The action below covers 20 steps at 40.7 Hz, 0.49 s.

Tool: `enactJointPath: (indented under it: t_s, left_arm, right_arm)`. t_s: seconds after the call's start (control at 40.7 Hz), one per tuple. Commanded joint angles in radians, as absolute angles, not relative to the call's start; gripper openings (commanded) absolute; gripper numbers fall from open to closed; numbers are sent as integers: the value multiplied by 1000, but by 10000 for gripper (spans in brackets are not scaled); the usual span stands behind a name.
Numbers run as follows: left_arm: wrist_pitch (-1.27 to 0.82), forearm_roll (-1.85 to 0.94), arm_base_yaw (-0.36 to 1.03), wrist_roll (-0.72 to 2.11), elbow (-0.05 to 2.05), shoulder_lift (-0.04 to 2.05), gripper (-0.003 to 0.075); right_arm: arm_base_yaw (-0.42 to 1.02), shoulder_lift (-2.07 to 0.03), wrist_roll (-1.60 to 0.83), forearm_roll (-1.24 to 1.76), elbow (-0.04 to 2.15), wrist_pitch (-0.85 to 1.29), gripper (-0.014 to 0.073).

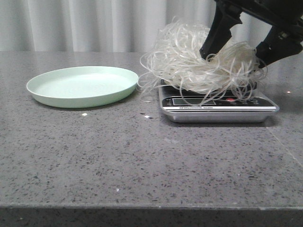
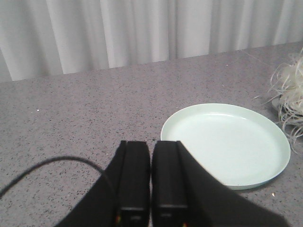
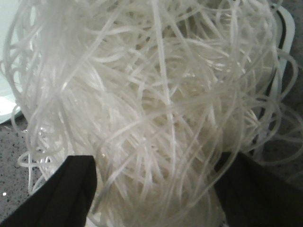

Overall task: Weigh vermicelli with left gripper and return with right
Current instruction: 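Lower the right gripper onto the vermicelli on the scale and grasp it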

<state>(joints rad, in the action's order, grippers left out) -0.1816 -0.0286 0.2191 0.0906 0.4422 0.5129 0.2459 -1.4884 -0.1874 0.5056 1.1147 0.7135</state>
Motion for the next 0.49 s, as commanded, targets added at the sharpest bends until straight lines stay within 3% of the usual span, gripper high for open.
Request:
enactJointPath:
  t_s: [0.0, 0.049, 0.271, 0.467]
  left_arm:
    - [-98, -40, 217, 79, 470, 514, 137]
    - [-98, -40, 217, 79, 470, 514, 137]
    - [-98, -40, 217, 79, 470, 514, 137]
    - [-98, -40, 217, 79, 470, 514, 137]
  right_arm:
    - [247, -1470, -202, 529, 1151, 673, 586]
    - [247, -1472, -202, 529, 1151, 673, 546]
    - [247, -1472, -202, 529, 1157, 690, 160]
    - [247, -1472, -202, 529, 1183, 720, 150]
